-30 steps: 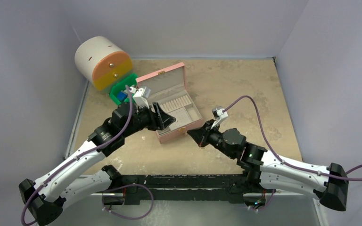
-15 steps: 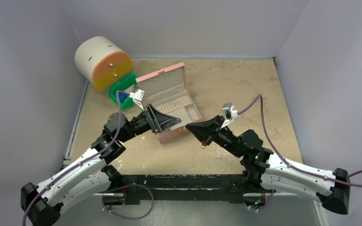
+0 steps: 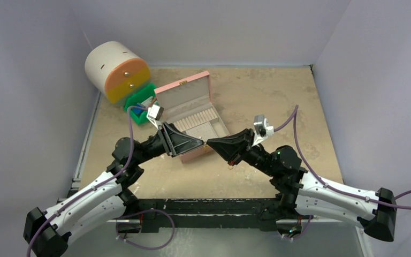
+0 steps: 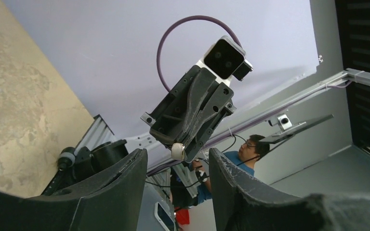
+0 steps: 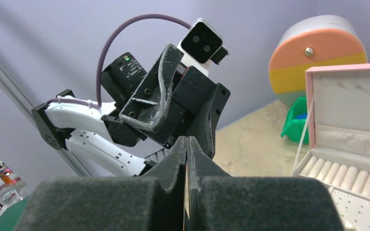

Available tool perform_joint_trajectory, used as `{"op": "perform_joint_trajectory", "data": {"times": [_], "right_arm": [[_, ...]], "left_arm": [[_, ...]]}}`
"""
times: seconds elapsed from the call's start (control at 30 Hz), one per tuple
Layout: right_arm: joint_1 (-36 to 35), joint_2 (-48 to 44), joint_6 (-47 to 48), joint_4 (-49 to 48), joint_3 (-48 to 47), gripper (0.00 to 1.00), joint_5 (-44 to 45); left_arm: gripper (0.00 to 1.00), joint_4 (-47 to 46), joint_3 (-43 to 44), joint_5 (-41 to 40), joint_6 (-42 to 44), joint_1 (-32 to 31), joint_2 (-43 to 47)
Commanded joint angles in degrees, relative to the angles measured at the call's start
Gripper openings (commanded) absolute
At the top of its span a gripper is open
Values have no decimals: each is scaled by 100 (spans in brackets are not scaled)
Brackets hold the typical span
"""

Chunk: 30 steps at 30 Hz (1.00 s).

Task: Organize the mixed jewelry

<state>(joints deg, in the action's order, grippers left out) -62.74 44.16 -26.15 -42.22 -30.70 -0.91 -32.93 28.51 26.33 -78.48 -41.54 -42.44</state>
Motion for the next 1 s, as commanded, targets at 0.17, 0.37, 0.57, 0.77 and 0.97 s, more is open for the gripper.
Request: {"op": "perform_joint_trajectory", "data": {"times": [0.17, 0.37, 0.57, 0.77, 0.97], "right_arm": [[-36, 263, 157, -943, -364, 0, -388], [-32, 344, 128, -1249, -306, 0, -503], [-37, 404, 110, -1369, -259, 0, -602], [-30, 401, 110, -1412, -222, 0, -613], [-34, 424, 102, -1415, -222, 0, -639]], "left_arm": [[46, -1069, -83, 369, -346, -34, 79], [44, -1102, -90, 410, -378, -45, 121], [42, -1119, -92, 408, -385, -53, 115], [40, -1137, -63, 416, -405, -63, 113], [37, -1137, -41, 403, -405, -57, 87]]}}
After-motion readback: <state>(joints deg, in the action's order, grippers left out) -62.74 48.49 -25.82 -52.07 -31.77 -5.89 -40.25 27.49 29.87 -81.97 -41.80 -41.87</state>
